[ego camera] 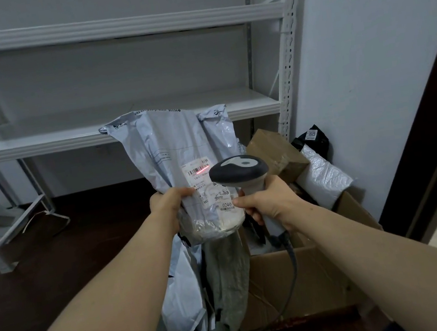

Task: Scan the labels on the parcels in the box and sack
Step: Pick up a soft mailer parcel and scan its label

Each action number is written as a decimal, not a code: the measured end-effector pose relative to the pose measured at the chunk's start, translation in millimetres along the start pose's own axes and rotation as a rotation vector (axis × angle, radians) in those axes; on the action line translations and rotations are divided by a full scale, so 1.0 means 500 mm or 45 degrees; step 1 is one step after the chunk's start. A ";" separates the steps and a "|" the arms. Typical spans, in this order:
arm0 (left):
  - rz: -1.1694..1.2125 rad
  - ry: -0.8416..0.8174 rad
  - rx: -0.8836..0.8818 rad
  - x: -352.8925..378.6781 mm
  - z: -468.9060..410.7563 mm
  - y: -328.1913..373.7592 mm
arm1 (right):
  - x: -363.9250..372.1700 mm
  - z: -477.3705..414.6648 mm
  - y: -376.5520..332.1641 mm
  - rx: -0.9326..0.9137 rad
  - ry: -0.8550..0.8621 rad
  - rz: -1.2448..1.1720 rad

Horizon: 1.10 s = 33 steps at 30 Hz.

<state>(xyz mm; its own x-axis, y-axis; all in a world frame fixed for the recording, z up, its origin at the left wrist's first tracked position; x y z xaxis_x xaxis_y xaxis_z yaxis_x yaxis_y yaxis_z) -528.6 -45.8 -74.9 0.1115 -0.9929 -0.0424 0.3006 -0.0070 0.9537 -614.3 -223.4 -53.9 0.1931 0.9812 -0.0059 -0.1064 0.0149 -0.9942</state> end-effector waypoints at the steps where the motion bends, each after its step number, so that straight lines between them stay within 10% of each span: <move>1: -0.001 -0.002 -0.003 0.001 0.000 0.000 | 0.000 -0.001 -0.001 -0.005 0.001 -0.005; 17: -0.016 0.185 0.033 -0.026 -0.030 -0.010 | 0.002 -0.010 0.010 0.015 0.026 -0.060; 25: -0.861 0.824 0.089 -0.124 -0.053 -0.026 | 0.008 -0.045 0.069 0.167 0.121 -0.029; 33: -1.288 0.578 -0.243 -0.120 -0.148 -0.211 | 0.053 -0.112 0.174 0.356 0.074 0.026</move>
<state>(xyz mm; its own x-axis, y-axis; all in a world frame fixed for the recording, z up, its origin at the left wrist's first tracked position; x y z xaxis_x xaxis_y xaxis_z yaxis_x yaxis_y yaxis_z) -497.0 23.3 -195.1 0.0571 -0.4054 -0.9123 0.5843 -0.7274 0.3598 -564.0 -206.9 -146.5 0.2426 0.9693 -0.0394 -0.3739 0.0560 -0.9258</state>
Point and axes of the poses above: each hand's wrist, its own z-axis away from the middle knuckle, its own x-axis out of the palm, y = z × x, the point moved 4 cm from there along -z, towards the middle knuckle, and after that the axes turned 12 degrees about -z, right-handed, at the moved point
